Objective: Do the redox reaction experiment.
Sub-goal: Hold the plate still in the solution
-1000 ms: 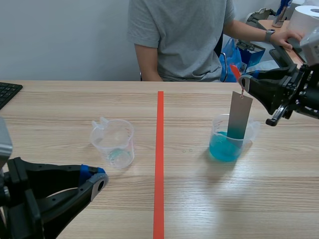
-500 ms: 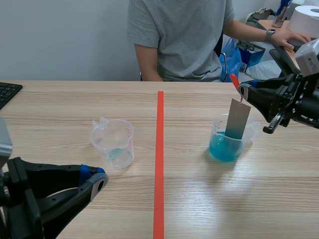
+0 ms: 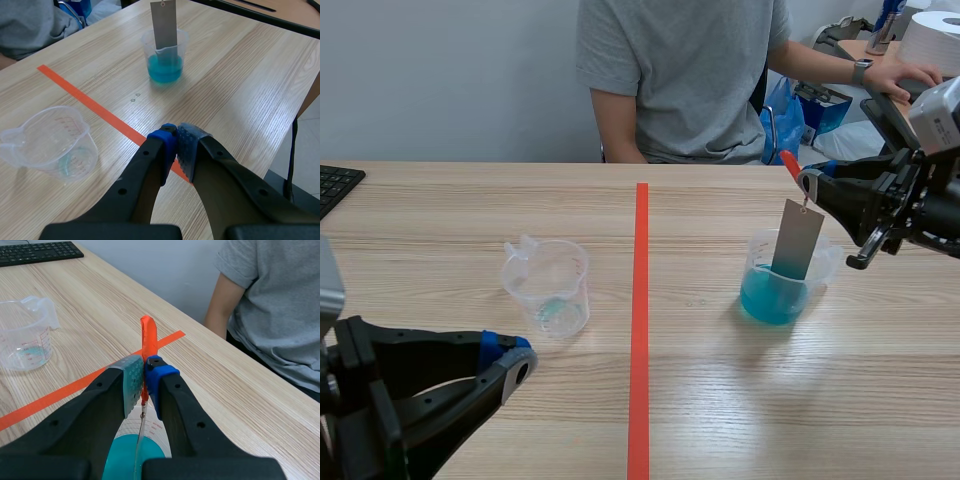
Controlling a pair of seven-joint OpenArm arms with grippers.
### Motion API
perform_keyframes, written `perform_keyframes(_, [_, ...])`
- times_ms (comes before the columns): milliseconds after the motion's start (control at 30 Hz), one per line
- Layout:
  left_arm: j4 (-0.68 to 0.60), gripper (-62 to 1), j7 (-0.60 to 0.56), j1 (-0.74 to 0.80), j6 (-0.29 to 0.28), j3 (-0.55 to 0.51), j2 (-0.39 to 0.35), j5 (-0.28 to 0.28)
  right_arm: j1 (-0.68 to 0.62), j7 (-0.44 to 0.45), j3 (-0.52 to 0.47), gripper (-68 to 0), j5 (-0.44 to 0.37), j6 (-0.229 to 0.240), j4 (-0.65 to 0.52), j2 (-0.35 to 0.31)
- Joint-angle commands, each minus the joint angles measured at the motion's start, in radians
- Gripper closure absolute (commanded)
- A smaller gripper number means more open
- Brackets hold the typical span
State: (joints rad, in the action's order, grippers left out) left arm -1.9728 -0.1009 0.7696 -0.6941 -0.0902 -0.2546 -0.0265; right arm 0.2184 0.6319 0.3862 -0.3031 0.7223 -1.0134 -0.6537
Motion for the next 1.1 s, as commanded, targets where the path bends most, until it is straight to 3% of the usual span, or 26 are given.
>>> perform_keyframes(0, [-0.011, -3.8, -0.014, 0.0, -0.002, -0.002, 0.007, -0.007, 0.022, 0.003, -0.005, -1.1, -0.01, 0.003, -0.006, -0.011])
perform_keyframes(1067, [-0.011, -3.8, -0.014, 0.0, -0.002, -0.002, 0.007, -0.007, 0.022, 0.019, -0.005, -1.1, -0.011, 0.005, -0.006, -0.011])
